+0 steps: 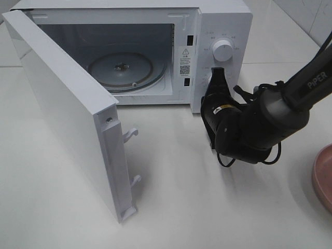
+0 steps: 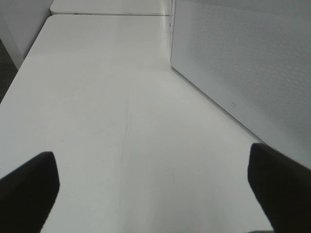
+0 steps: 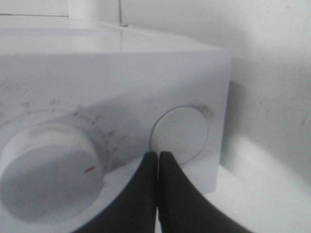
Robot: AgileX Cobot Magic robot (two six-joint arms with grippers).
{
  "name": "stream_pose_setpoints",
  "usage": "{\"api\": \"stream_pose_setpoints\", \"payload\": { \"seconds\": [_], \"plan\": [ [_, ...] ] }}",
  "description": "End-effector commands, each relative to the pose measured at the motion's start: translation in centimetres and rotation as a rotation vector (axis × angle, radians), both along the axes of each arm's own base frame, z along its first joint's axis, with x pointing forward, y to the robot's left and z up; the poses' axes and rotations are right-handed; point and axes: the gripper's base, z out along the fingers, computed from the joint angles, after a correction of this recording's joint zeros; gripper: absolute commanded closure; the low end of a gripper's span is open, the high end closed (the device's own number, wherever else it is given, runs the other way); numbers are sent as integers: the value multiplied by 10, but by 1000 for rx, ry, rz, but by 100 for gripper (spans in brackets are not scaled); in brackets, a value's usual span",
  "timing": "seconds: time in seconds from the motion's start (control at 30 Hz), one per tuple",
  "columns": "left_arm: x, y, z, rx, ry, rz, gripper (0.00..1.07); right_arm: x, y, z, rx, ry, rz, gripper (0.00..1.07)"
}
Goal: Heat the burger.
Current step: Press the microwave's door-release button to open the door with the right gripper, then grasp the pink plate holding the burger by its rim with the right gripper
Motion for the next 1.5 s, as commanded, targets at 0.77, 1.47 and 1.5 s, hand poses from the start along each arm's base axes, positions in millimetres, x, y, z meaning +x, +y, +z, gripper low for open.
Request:
{"api": "stream_pose_setpoints", "payload": {
  "seconds": [0.77, 1.47, 1.5],
  "plan": [
    [-2, 0, 1, -1, -27, 2, 9, -63, -29, 44, -205, 139, 216, 107],
    [0, 0, 1, -2, -17, 2, 9, -103, -55, 74, -639, 414, 1012, 107],
    [0, 0, 1, -2, -17, 2, 9, -107, -58, 77, -666, 444, 1082, 107]
  ]
}}
